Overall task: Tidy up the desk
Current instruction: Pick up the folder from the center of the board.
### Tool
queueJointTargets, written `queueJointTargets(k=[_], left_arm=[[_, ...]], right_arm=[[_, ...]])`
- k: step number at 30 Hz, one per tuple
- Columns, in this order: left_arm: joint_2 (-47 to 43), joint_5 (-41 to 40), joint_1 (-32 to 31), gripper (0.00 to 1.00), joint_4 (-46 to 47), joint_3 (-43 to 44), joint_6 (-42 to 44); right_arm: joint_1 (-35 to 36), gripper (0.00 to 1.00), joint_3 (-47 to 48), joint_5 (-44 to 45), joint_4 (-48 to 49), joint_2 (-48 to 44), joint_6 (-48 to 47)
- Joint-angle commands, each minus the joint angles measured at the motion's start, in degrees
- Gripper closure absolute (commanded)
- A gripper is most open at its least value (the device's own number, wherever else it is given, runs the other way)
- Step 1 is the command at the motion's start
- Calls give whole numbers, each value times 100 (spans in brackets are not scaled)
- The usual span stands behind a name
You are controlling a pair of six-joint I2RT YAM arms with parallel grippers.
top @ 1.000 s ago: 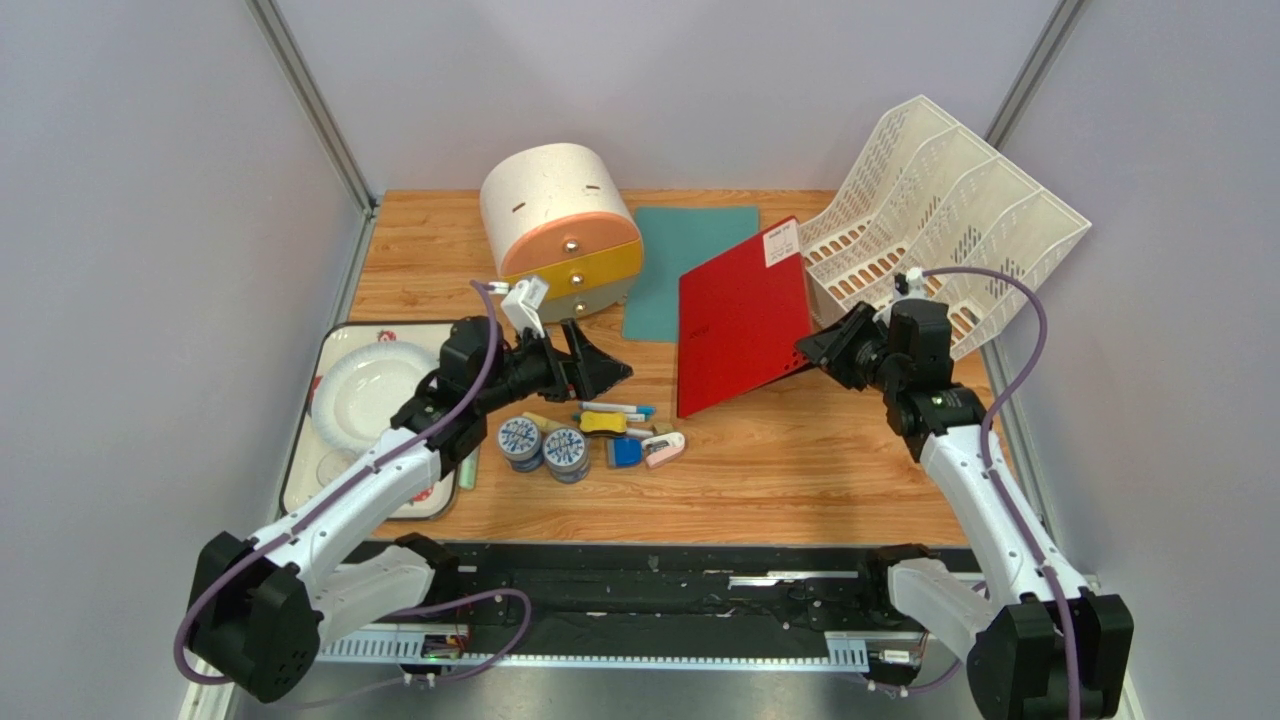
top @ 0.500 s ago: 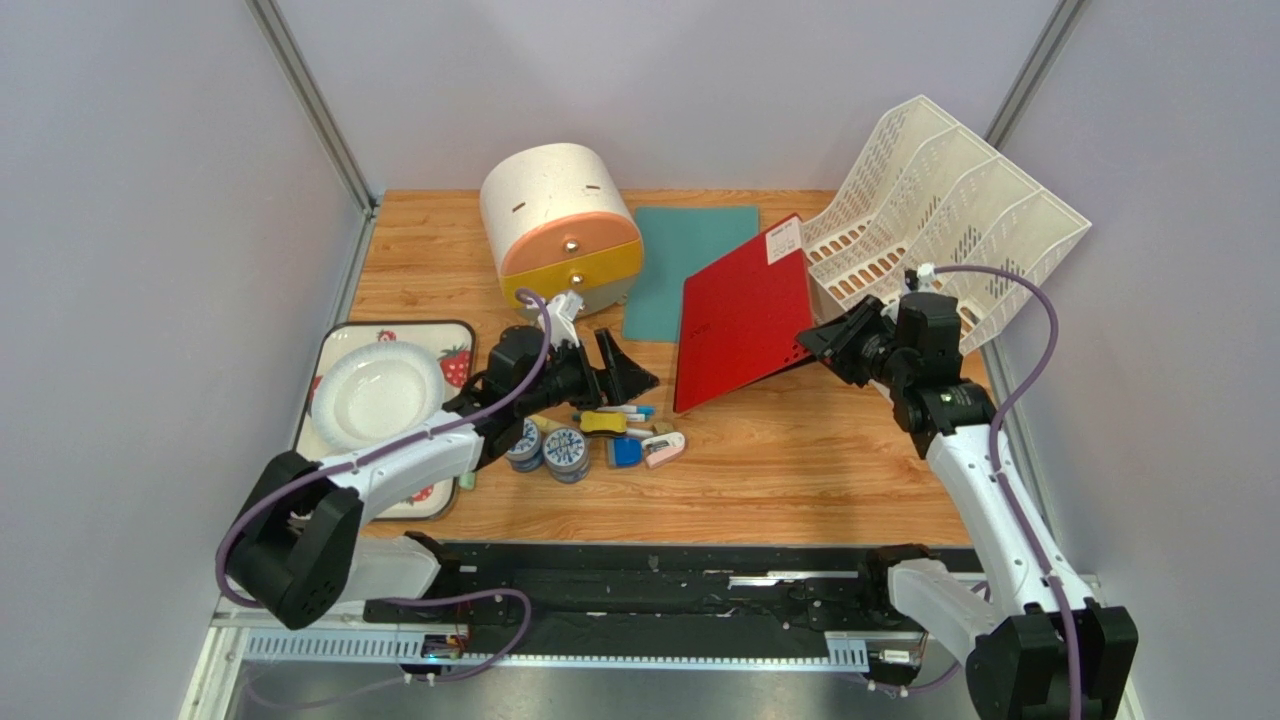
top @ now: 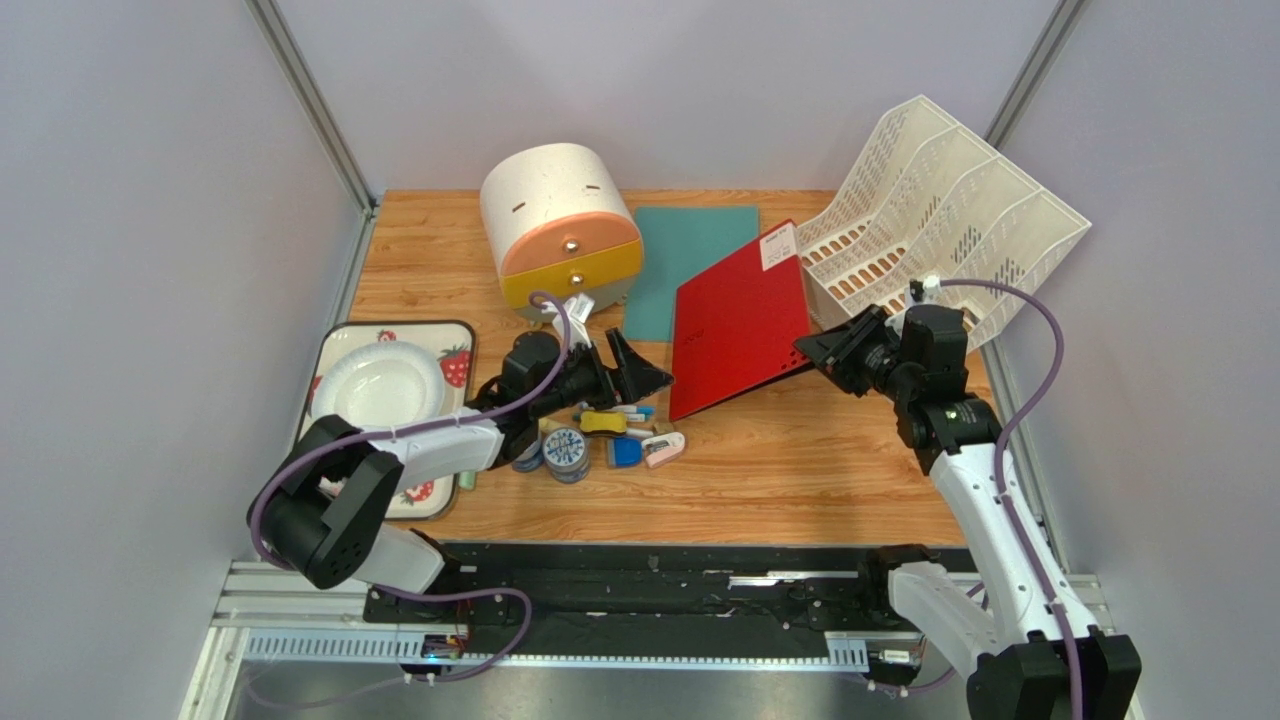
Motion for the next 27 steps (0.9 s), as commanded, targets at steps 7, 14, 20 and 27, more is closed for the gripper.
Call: queueJointTargets(k=[7,14,20,27], left_arm=[[25,-54,-99,1,735,-116,-227],[24,-98,-107,1,823,-203,-297],[-55,-10,-107,1,1129,-230,-376],[-125,130,-107,1,1815,-362,-579]], right_arm=[[-16,100,104,-384,837,-373,410],[-25,100,95,-305,785,-734,515],[-33,100,130,-243,671,-1068,542],[-24,100,34,-331,635,-1498,717]])
